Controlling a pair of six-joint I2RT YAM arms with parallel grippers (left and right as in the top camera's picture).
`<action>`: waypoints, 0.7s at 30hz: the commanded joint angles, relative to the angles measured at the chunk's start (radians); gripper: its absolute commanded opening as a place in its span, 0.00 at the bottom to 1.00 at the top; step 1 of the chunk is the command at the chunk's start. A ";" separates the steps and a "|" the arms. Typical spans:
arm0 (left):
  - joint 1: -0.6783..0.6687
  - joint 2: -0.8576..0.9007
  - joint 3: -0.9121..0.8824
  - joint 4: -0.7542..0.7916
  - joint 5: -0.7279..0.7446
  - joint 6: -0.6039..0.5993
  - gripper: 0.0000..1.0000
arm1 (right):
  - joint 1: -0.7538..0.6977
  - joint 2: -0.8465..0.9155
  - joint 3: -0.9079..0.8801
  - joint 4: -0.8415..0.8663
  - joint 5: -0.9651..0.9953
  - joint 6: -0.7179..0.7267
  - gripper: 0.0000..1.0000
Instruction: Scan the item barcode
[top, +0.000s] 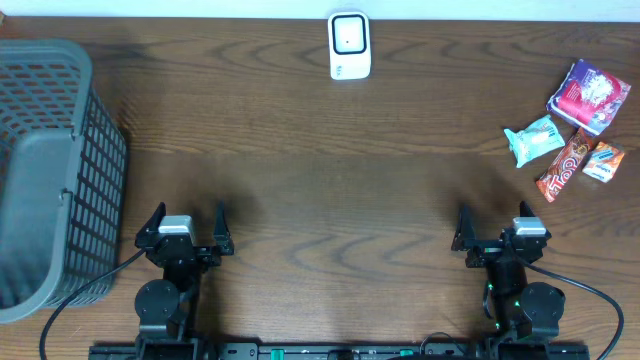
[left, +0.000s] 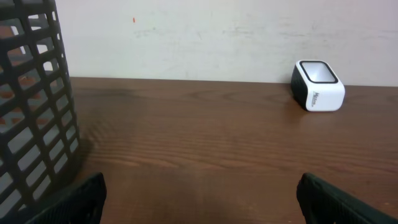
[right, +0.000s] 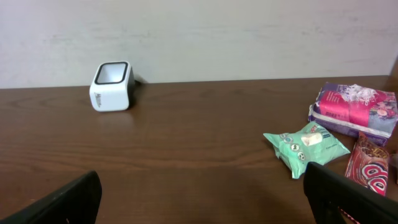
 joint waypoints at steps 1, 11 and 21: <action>0.006 -0.006 -0.010 -0.048 -0.027 0.017 0.98 | -0.005 -0.007 -0.002 -0.009 0.020 -0.012 0.99; 0.006 -0.006 -0.010 -0.048 -0.027 0.017 0.98 | -0.005 -0.007 -0.002 -0.004 0.011 -0.011 0.99; 0.006 -0.006 -0.010 -0.048 -0.027 0.017 0.98 | -0.005 -0.006 -0.002 -0.003 0.010 -0.011 0.99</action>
